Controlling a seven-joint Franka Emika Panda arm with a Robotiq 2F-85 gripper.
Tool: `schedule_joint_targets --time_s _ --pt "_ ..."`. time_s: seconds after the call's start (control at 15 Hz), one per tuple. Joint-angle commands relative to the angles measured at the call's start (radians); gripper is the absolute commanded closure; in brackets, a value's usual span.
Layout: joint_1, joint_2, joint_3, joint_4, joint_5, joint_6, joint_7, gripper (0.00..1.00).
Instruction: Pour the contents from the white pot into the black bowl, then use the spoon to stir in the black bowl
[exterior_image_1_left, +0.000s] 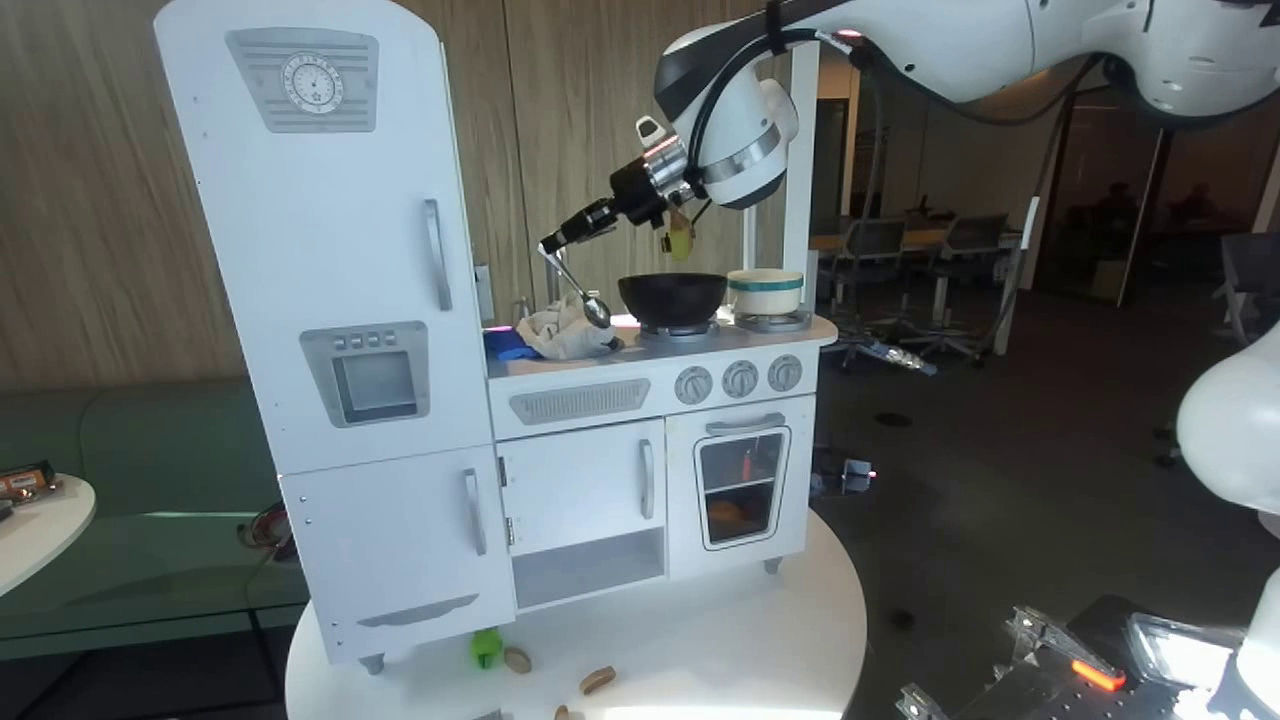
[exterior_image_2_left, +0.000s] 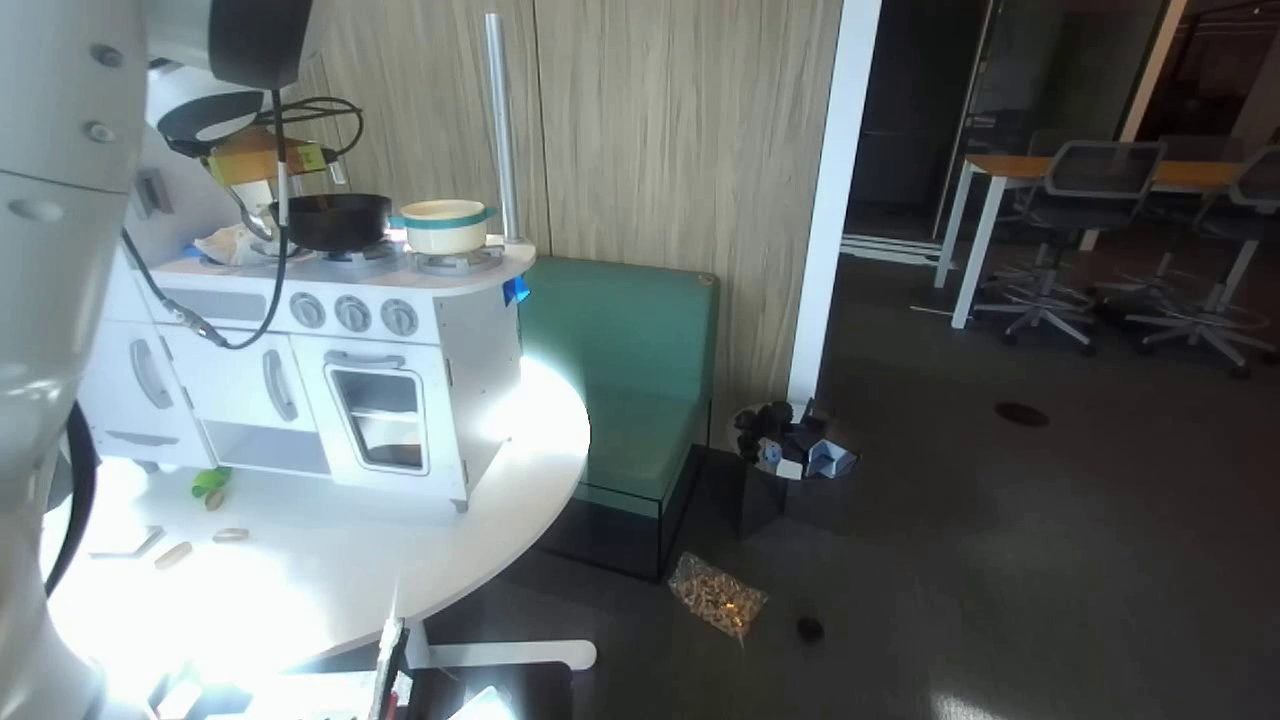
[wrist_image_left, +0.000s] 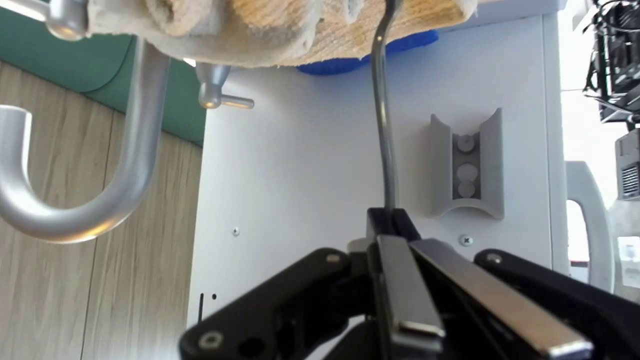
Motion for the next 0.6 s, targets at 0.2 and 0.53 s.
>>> schedule_joint_targets --time_s 0.2,0.53 --pt "-0.053 -0.026 0.007 -0.029 -0.051 -0.247 0.029 0.97" --pt "0.047 -0.024 -0.070 0.010 -0.140 -0.324 0.017 0.97"
